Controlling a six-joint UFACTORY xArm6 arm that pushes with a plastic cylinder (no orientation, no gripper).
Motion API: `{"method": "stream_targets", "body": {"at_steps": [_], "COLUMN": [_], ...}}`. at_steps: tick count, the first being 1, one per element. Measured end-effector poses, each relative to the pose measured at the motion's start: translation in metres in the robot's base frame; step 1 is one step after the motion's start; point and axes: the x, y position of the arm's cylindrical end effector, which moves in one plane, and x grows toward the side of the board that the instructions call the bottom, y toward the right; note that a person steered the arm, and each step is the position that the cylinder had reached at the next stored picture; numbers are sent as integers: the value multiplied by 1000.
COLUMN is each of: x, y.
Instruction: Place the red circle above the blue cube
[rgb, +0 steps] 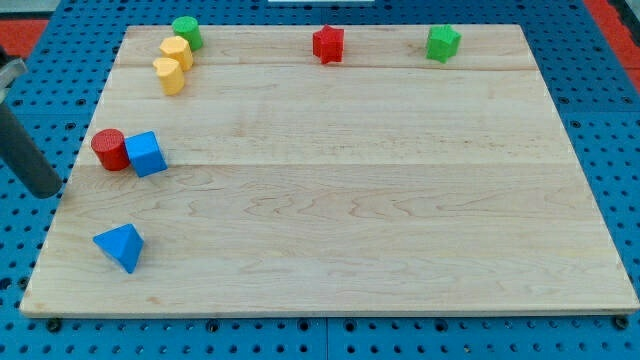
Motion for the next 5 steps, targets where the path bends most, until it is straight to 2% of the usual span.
{"method": "stream_targets", "body": {"at_steps": [2, 3, 5], "x": [-60, -61, -61], "y": [34, 60, 68]}}
